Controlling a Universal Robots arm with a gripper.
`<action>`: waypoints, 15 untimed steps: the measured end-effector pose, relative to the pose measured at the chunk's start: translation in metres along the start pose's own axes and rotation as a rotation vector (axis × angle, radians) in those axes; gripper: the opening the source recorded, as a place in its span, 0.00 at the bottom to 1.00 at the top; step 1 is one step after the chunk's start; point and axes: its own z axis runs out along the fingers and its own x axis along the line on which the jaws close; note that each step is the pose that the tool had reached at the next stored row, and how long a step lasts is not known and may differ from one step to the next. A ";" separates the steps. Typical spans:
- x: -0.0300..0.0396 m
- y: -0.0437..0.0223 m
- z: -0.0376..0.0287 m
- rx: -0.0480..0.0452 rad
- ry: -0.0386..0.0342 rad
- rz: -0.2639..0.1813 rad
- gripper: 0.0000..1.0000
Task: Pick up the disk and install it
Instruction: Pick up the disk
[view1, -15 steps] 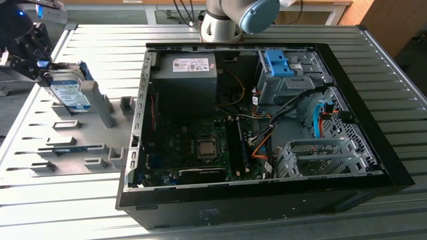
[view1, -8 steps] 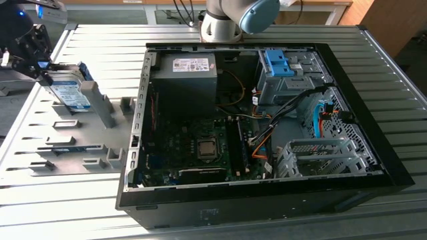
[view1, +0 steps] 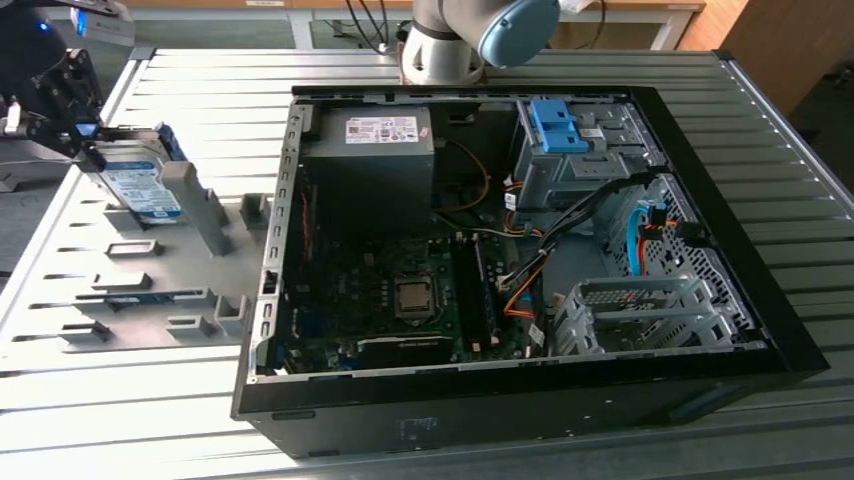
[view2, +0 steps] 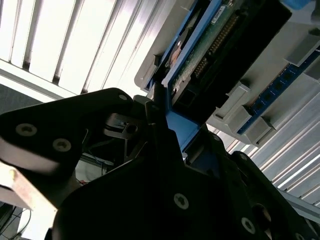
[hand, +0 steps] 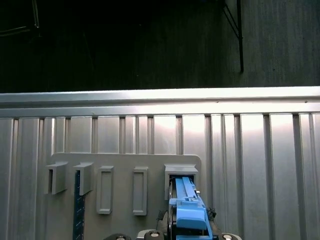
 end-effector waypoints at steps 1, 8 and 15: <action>0.0000 0.0000 0.0000 0.0000 0.0000 -0.002 0.37; 0.0000 0.0000 0.0000 0.0000 0.0000 -0.005 0.37; 0.0000 0.0000 -0.0028 0.0002 0.0000 -0.004 0.37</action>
